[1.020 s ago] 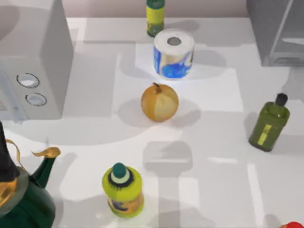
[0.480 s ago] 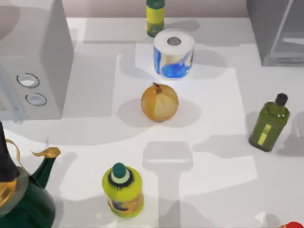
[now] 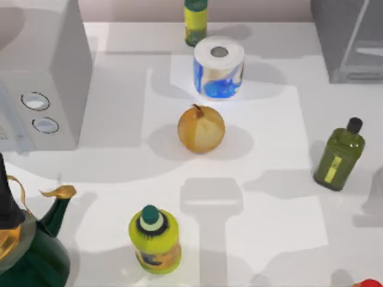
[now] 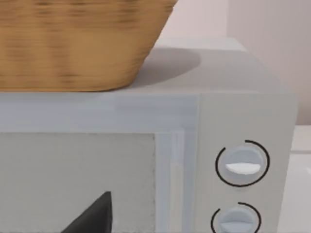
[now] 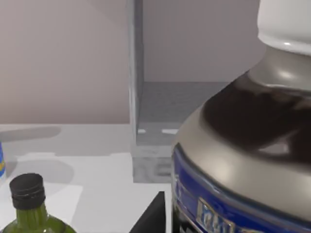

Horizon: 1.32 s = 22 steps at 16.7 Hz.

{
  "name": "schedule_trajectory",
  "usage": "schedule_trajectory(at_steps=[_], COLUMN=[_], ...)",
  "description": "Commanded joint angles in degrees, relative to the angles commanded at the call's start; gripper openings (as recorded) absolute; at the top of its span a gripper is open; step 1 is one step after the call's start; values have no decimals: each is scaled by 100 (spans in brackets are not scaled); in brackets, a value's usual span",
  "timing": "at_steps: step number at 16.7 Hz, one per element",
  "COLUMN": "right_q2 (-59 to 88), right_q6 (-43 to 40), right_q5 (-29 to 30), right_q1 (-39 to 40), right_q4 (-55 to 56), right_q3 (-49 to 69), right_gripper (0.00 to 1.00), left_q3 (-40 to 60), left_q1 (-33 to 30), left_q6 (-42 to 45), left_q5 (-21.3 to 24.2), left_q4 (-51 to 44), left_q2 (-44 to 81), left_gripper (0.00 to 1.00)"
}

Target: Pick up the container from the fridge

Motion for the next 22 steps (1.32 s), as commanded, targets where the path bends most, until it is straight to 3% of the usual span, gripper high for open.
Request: schedule_trajectory(at_steps=[6,10,15,22], right_q2=[67,691,2460,5882], right_q6=[7,-27,52,475], right_q5=[41,737,2438,5553], right_q1=[34,751,2512,5644], right_q4=[63,759,2110,3986], right_q3=[37,350,813,1346], right_gripper=[0,0,0,0], left_q3=[0,0,0,0], left_q1=[0,0,0,0], left_q6=[0,0,0,0], left_q5=[0,0,0,0], left_q4=[0,0,0,0], left_q2=[0,0,0,0], left_gripper=[100,100,100,100])
